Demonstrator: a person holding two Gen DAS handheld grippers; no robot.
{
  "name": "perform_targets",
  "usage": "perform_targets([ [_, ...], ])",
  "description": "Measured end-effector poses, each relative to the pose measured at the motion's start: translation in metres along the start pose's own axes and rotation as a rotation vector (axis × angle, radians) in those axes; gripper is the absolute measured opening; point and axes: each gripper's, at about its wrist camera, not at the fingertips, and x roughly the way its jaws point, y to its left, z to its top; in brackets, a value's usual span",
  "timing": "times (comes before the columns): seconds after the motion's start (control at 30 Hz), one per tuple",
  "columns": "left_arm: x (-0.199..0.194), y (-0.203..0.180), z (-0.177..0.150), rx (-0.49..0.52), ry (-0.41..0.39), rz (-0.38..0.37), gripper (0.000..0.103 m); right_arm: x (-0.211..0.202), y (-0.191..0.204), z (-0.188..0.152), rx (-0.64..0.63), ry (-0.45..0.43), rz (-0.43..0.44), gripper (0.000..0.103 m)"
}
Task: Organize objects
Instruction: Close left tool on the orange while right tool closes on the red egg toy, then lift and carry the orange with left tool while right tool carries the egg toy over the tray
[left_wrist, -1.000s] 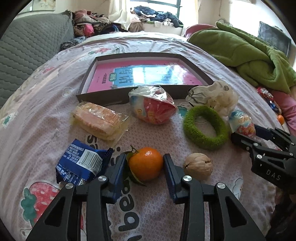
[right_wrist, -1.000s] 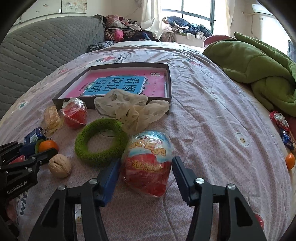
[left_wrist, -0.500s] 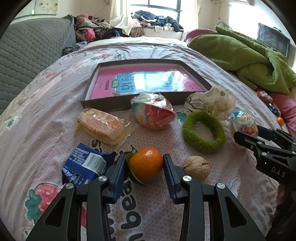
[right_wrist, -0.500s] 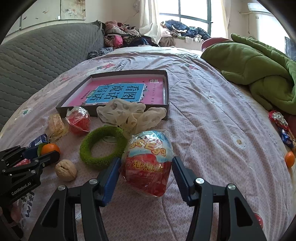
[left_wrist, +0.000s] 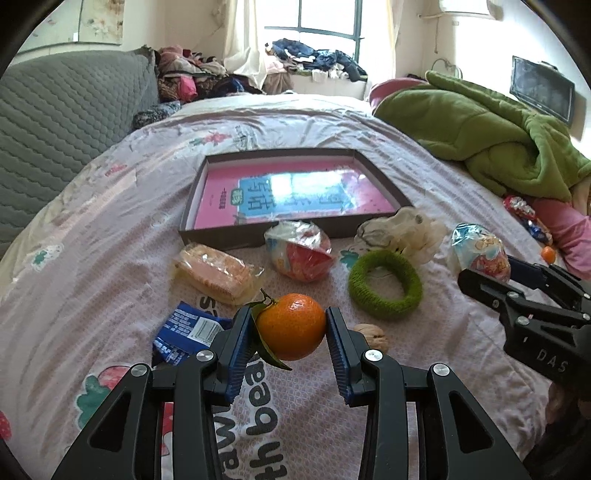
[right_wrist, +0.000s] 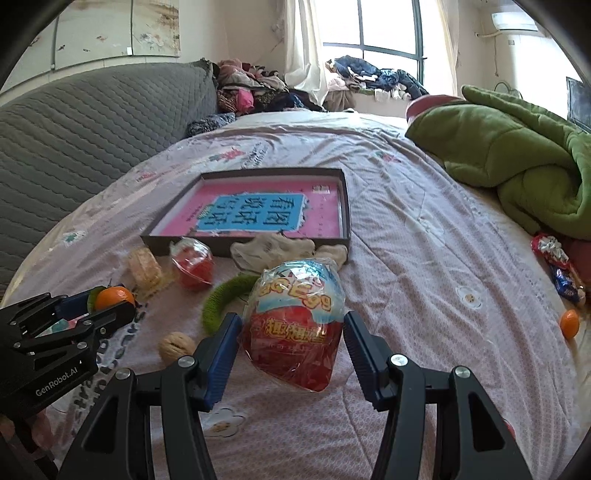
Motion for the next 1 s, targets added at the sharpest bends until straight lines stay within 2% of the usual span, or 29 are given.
perform_targets([
  [0.57,-0.060,0.002,0.010,-0.031,-0.081,0.063,0.040,-0.053,0.031,0.011,-0.041,-0.085,0.018,0.057],
  [1.0,-0.071,0.011,0.035,-0.060,-0.108,0.097,0.040,-0.064,0.043,0.031,-0.083,-0.128,0.036,0.057],
])
